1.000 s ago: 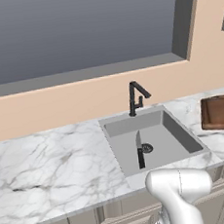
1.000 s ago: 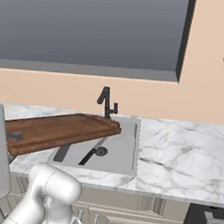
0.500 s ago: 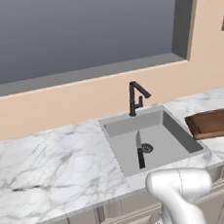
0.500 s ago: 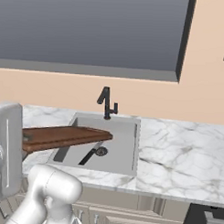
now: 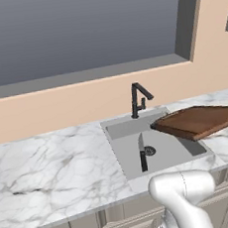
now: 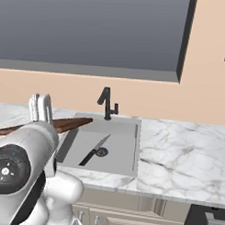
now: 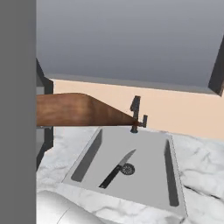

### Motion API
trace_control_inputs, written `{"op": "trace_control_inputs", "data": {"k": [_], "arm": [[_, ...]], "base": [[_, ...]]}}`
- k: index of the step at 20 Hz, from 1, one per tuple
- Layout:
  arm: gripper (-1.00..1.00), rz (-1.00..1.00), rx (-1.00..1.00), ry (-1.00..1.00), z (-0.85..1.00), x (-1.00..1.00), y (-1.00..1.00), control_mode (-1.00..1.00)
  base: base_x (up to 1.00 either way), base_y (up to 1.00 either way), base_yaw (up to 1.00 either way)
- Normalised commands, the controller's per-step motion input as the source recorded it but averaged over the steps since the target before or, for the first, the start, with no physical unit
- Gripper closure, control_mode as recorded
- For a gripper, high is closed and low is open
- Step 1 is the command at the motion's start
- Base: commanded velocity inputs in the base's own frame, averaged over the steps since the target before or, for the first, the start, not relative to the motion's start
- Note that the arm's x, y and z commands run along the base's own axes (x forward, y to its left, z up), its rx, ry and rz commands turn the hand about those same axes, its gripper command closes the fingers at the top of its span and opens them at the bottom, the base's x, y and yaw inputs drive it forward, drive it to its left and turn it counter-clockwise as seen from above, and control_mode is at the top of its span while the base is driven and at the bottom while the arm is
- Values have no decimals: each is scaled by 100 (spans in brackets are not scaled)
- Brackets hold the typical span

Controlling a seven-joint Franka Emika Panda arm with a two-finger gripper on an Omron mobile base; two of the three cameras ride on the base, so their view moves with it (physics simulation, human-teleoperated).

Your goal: Move the cutting board and knife to the sink. Then move spray from the cabinet to the counter.

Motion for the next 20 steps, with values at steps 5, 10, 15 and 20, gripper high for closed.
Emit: {"op": "trace_control_inputs", "data": {"k": [5, 10, 15, 20], "arm": [[100, 45, 8, 0, -35, 36, 0, -100], [100, 31, 2, 1, -55, 29, -8, -100], [100, 10, 0, 1, -54, 54, -12, -100], [100, 0, 0, 0, -54, 60, -15, -100]], "base": [[0, 0, 0], [0, 0, 0], [0, 0, 0], [0, 0, 0]]}}
